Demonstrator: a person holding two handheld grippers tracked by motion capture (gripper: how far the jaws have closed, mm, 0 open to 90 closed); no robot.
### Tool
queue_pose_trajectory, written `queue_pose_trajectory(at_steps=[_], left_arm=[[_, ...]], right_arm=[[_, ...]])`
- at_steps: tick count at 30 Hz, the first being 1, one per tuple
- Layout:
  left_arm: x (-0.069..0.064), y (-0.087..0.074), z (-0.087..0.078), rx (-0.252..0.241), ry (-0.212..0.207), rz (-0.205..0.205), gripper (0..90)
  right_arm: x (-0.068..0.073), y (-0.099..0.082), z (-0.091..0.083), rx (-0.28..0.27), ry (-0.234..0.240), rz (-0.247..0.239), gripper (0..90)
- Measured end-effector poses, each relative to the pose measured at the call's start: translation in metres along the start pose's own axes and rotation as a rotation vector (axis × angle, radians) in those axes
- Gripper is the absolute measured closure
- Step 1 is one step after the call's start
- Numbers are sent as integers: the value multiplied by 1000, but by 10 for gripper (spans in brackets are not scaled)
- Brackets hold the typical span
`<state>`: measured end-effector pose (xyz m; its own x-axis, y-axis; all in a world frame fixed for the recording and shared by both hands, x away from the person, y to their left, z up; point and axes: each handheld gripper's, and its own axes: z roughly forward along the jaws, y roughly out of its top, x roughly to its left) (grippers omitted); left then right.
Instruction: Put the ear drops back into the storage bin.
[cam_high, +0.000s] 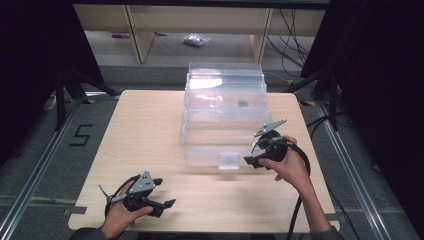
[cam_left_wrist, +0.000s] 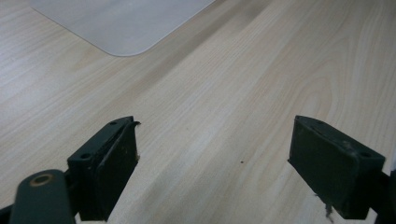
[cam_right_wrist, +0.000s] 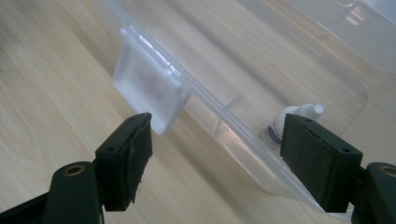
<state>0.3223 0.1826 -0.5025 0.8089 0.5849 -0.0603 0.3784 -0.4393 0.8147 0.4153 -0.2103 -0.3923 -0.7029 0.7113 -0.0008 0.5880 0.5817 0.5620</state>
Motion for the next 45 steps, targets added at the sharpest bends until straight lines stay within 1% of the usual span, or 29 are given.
queue_pose_trajectory(at_steps=[1,2,4,6,8,10,12,13,14,16,18,19,21,23,24,25,26,28,31,32,33,34,35,37,40,41,42,43,45], left_arm=[[0,0,0,3,-4,2,148],[0,0,0,-1,2,1,148],[0,0,0,-2,5,1,148],[-1,0,0,-7,4,-7,148],[0,0,0,-1,4,1,148],[0,0,-1,-2,4,2,148],[0,0,-1,-2,5,3,148],[0,0,-1,-2,5,3,148],[0,0,-1,-2,5,3,148],[0,1,-1,-1,4,9,148],[1,1,-2,10,0,20,148],[2,1,-2,9,3,23,148],[1,1,-2,8,2,20,148],[1,1,-2,9,2,22,148],[2,1,-2,10,3,25,148],[1,1,-2,9,2,23,148],[1,1,-2,9,2,23,148],[1,1,-2,9,3,24,148],[1,1,-2,8,3,23,148],[1,1,-2,8,3,23,148],[-1,1,-1,-11,-4,-2,148],[-1,1,-1,-17,2,-3,148],[-1,1,-1,-15,1,-2,148],[-1,1,-1,-9,-5,-1,148],[-1,1,-1,-17,0,-1,148],[-1,1,-1,-17,0,-1,148],[-1,1,-1,-15,-2,-2,148],[-1,1,0,-20,-2,-1,148],[-1,1,0,-20,-3,-1,148]], right_arm=[[-3,-1,1,-12,0,-45,258],[0,-1,1,3,5,1,258],[-1,-2,1,-12,4,-37,257],[2,-2,0,2,9,-2,256],[2,-2,0,-7,7,-20,255],[3,-3,0,1,10,-6,254],[2,-5,0,-19,5,-35,254],[3,-5,-1,-6,14,-24,254],[2,-6,0,-20,7,-55,253],[5,-7,-1,-7,11,-20,249],[7,-8,-1,-2,18,-16,249],[6,-8,-1,-12,16,-41,249],[10,-9,-1,-6,11,-22,248],[10,-9,0,1,6,-25,246],[9,-10,0,-4,26,-43,245],[9,-11,0,-11,21,-51,244],[11,-11,-1,1,19,-19,243],[10,-12,0,4,16,-37,242],[12,-13,0,8,12,-15,241],[12,-15,0,8,16,-27,239],[12,-15,0,5,15,-31,237],[12,-15,1,6,21,-34,236],[10,-15,2,-4,27,-59,235],[13,-16,1,8,22,-36,233],[13,-17,1,2,16,-49,230],[13,-18,1,5,15,-38,230],[12,-19,1,-3,17,-52,230],[14,-19,1,5,6,-32,228],[14,-20,1,4,15,-33,226]])
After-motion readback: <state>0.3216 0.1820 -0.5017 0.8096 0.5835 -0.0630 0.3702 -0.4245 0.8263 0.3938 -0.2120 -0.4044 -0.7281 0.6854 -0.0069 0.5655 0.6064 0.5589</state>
